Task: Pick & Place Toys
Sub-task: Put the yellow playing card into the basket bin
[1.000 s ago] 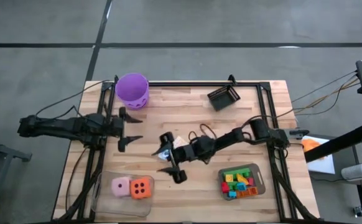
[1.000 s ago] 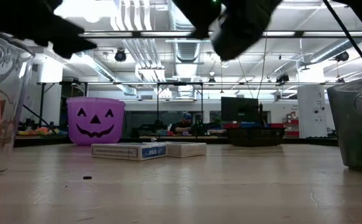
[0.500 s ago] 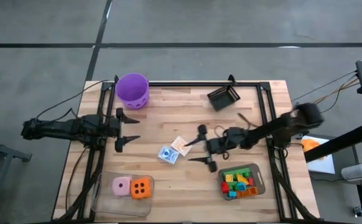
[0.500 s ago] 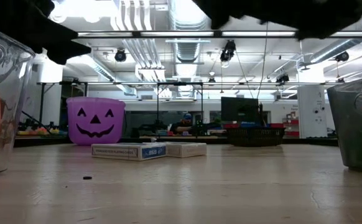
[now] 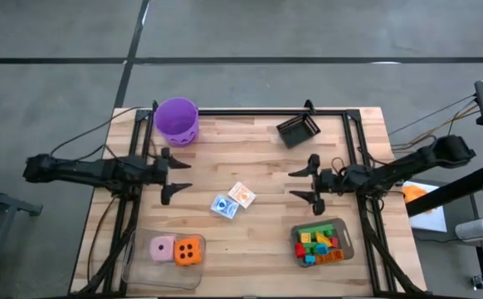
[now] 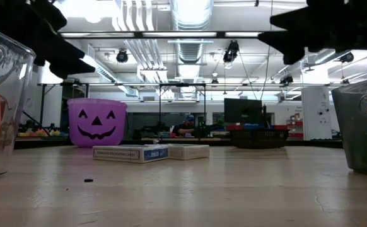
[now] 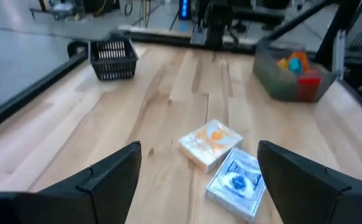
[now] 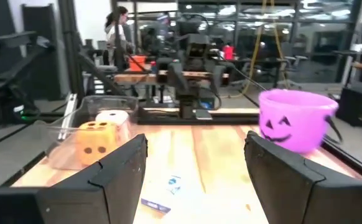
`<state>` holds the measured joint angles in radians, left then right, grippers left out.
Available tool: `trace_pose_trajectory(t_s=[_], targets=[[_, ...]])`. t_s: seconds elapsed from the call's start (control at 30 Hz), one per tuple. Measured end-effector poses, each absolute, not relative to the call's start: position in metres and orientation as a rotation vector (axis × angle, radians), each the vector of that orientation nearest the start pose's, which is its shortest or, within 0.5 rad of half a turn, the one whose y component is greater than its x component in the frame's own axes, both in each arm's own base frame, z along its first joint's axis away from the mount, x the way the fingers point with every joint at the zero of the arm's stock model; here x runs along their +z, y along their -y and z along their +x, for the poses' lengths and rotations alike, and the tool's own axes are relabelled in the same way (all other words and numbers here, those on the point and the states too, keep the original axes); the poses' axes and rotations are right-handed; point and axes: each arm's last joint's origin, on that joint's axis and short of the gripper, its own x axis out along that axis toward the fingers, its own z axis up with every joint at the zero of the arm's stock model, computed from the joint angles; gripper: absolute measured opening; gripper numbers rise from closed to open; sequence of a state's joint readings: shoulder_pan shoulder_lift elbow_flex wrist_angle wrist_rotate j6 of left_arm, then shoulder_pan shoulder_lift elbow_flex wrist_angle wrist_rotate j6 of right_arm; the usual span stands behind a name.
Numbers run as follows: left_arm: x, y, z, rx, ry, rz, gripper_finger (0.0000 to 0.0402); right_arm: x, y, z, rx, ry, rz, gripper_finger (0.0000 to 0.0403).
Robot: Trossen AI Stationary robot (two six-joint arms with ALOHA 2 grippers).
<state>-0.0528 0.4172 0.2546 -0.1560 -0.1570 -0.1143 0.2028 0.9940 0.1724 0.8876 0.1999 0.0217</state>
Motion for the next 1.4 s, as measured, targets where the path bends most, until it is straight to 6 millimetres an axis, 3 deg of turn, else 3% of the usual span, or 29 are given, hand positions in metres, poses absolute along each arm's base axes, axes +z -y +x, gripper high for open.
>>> trace_pose_trajectory(t_s=[0.13, 0.37, 0.6, 0.97, 1.4], targets=[[0.194, 0.003, 0.138, 0.123, -0.366, -0.066, 0.0324, 0.19, -0.029, 0.175, -0.021, 0.018, 0.075, 0.0264], [0.2, 0.004, 0.168, 0.126, -0.493, -0.042, 0.0324, 0.19, -0.031, 0.195, -0.098, -0.216, 0.126, 0.0264], [0.21, 0.005, 0.189, 0.118, -0.53, 0.01, 0.0324, 0.185, -0.04, 0.241, -0.132, -0.411, 0.118, 0.0264], [0.213, 0.005, 0.189, 0.116, -0.521, 0.03, 0.0324, 0.179, -0.044, 0.331, -0.241, -0.856, 0.044, 0.0264], [0.213, 0.005, 0.187, 0.107, -0.525, 0.068, 0.0323, 0.188, -0.031, 0.393, -0.173, -1.084, 0.145, 0.0264]])
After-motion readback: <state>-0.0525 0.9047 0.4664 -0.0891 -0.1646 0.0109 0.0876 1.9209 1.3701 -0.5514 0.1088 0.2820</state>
